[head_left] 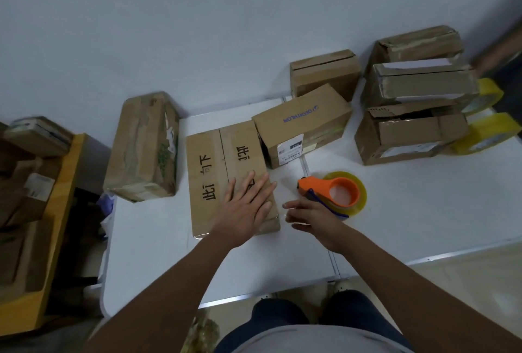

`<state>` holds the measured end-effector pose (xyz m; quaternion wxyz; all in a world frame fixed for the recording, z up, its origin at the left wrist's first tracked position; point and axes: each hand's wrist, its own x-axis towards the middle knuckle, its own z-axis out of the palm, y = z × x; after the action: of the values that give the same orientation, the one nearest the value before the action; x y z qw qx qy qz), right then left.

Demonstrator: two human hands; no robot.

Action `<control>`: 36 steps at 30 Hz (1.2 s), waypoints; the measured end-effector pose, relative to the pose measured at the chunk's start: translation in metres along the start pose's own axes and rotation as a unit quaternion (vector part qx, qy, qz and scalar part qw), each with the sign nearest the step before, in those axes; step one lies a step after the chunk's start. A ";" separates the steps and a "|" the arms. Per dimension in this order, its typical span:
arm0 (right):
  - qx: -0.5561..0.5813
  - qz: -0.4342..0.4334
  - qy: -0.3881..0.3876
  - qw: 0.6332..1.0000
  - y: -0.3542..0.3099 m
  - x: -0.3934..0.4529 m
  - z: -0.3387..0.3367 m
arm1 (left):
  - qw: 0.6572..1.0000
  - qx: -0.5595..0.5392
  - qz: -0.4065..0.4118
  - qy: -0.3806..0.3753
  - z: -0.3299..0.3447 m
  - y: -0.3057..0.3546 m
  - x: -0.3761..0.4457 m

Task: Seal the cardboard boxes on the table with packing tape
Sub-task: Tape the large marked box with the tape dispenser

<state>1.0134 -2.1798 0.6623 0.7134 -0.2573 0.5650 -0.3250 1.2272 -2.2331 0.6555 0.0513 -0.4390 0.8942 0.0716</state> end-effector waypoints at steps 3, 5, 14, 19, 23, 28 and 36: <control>-0.013 -0.019 0.006 1.000 0.003 -0.003 -0.001 | 1.000 -0.005 0.000 0.003 0.001 0.000 -0.001; -0.030 -0.050 0.027 0.998 -0.001 -0.004 0.001 | 1.000 -0.015 0.000 0.004 0.000 -0.001 0.000; -0.167 -0.170 0.128 0.963 -0.004 -0.015 0.014 | 0.970 -0.240 0.032 -0.020 -0.016 -0.016 0.000; -0.167 -0.179 0.139 0.959 -0.002 -0.016 0.013 | 0.983 -0.111 0.135 -0.049 -0.018 -0.036 -0.005; -0.160 -0.184 0.149 0.958 0.002 -0.015 0.010 | 0.985 -0.019 0.174 0.012 -0.005 -0.030 -0.002; -0.161 -0.200 0.151 0.955 0.007 -0.010 0.010 | 0.983 0.072 0.167 0.034 0.000 -0.028 -0.008; -0.188 -0.267 0.197 0.925 0.014 0.000 0.017 | 0.994 0.061 0.066 0.061 -0.002 0.001 0.000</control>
<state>1.0320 -2.1701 0.6560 0.4134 -0.4588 0.6553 -0.4349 1.2263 -2.2328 0.6571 0.0183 -0.3789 0.9252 -0.0074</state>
